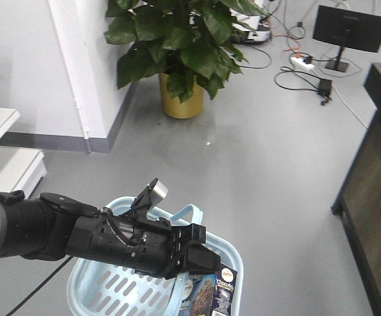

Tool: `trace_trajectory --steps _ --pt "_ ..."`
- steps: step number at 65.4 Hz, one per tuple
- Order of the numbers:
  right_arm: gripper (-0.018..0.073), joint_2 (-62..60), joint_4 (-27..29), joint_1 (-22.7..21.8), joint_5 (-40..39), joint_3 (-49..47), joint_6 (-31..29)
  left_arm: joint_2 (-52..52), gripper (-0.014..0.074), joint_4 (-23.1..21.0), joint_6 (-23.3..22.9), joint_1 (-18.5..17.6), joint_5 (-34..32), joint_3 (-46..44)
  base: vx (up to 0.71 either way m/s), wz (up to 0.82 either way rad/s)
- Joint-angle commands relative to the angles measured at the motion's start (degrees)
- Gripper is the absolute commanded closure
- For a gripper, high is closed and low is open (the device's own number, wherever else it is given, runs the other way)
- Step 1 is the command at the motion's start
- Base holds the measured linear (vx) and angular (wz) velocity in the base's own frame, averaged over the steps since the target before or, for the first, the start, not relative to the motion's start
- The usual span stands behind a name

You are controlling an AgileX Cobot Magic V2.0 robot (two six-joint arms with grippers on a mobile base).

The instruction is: Left arm holds basket, right arm returns cookies

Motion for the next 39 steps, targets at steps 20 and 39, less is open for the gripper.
trace_trajectory --steps 20,39 --pt "0.0568 -0.6 -0.6 -0.1 -4.4 0.0 -0.1 -2.7 0.0603 -3.1 0.5 -0.3 3.3 -1.4 0.30 0.38" --pt "0.0568 -0.6 -0.6 -0.1 -4.4 0.0 -0.1 -2.7 0.0603 -3.1 0.5 -0.3 3.3 -1.4 0.25 0.49"
